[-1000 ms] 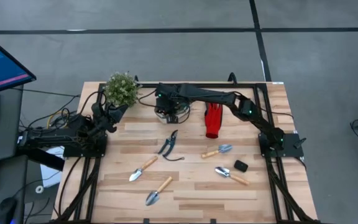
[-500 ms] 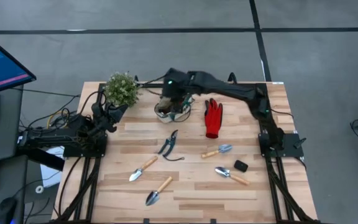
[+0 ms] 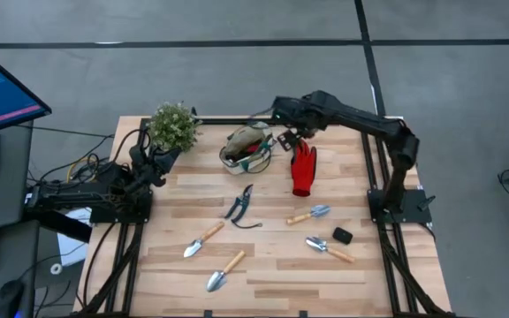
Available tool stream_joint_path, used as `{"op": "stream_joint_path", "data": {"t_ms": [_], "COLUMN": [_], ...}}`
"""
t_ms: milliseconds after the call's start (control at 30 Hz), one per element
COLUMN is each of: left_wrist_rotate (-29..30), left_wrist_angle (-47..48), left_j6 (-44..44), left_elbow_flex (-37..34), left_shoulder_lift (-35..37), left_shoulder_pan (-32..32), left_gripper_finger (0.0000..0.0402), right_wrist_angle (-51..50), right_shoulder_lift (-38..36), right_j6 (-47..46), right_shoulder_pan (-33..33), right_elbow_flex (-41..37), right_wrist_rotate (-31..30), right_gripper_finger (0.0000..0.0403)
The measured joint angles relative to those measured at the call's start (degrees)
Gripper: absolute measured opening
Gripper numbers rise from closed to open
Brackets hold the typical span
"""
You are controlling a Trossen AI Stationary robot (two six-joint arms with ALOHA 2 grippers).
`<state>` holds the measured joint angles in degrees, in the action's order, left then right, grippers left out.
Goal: Pick & Place Garden tools in Gardening bag
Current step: Put the red glove into the light brown gardening bag
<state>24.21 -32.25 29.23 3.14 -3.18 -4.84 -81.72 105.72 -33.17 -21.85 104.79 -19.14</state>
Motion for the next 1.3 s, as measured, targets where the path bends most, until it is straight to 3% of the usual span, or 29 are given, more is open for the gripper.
{"op": "stream_joint_path", "data": {"t_ms": [233, 400, 800, 1167, 1300], "left_wrist_rotate": [-0.3, -0.4, -0.4, -0.4, -0.5], "left_wrist_angle": [-0.1, -0.3, -0.4, -0.4, -0.4], "left_j6": [1.6, 1.7, 2.8, 2.8, 2.8], "left_elbow_flex": [0.0, 0.0, 0.0, 0.0, 0.0], "left_shoulder_lift": [0.0, 0.0, 0.0, 0.0, 0.0], "left_shoulder_pan": [0.0, 0.0, 0.0, 0.0, 0.0], "left_gripper_finger": [0.0034, 0.0034, 0.0034, 0.0034, 0.0034], "right_wrist_angle": [16.9, 26.8, 34.8, 34.3, 33.7], "right_shoulder_lift": [-4.7, -3.5, -0.9, 4.9, 6.5], "right_j6": [-9.1, -12.1, -15.6, -14.0, -13.6], "right_shoulder_pan": [-1.4, -2.9, -6.6, -7.9, -7.6], "right_elbow_flex": [-23.1, -32.4, -35.6, -35.4, -35.2], "right_wrist_rotate": [9.7, 15.2, 17.5, 20.3, 20.7], "right_gripper_finger": [0.0325, 0.0334, 0.0370, 0.0367, 0.0335]}}
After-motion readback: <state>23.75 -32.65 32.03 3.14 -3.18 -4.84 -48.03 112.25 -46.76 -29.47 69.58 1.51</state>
